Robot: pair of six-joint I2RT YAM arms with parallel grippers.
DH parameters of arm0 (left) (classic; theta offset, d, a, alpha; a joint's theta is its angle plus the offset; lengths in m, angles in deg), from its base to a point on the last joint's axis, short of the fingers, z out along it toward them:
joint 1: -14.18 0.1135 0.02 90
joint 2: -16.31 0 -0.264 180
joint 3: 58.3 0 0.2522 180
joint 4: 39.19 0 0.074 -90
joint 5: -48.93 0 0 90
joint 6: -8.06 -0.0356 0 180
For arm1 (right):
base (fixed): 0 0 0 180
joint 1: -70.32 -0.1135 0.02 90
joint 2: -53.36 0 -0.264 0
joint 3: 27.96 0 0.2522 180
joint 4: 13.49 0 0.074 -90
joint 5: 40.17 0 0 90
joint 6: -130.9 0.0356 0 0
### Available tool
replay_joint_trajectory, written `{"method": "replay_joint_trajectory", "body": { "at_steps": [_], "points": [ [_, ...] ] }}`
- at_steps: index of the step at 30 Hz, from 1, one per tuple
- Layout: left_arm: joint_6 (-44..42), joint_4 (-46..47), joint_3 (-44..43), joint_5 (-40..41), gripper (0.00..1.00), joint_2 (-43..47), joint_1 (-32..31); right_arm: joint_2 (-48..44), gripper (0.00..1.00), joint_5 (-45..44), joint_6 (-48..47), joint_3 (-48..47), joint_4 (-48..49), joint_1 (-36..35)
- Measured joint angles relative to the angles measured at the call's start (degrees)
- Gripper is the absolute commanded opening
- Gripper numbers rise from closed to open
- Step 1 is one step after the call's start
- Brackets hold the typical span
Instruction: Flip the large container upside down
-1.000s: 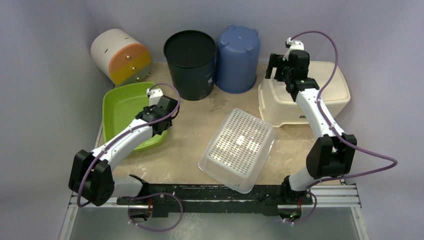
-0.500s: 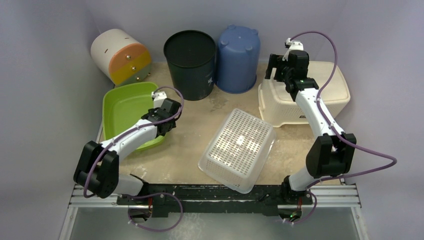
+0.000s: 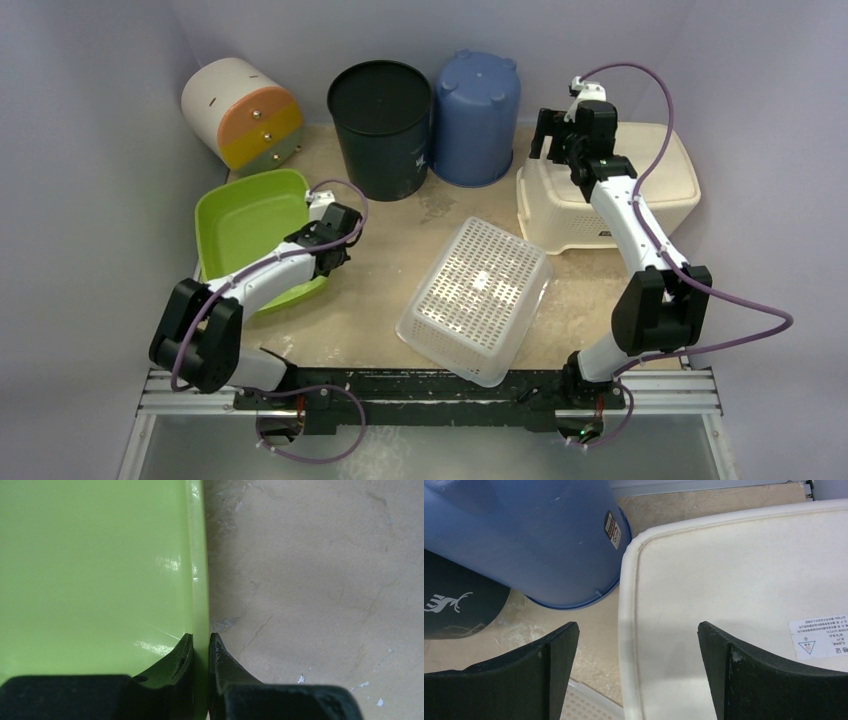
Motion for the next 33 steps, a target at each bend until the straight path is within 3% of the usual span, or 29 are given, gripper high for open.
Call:
{"method": "replay_joint_trajectory", "body": {
  "at_steps": [4,9,14,24,29,33],
  "points": [
    [-0.2,-4.6,-1.9,-3.1,0.00,3.7,0.0,0.0,0.91,0.0,0.0,0.0,0.0,0.0],
    [1.5,-10.8,-12.0,-9.6,0.00,10.4,0.1,0.0,0.91,0.6,0.1,0.1,0.1,0.0],
    [6.1,-8.0,-20.7,-18.6,0.00,15.0,0.0,0.0,0.90,1.4,0.2,0.1,0.1,0.0],
    [24.7,3.7,-6.9,-29.7,0.00,23.6,0.4,0.0,0.90,1.5,0.2,0.5,0.3,0.0],
    [31.4,8.1,-5.9,-32.2,0.00,25.6,0.3,0.0,0.90,1.9,0.3,0.5,0.5,0.0],
    [39.2,16.9,0.4,-32.5,0.00,30.2,0.3,0.0,0.90,2.8,0.5,0.5,0.5,0.0]
  ]
}}
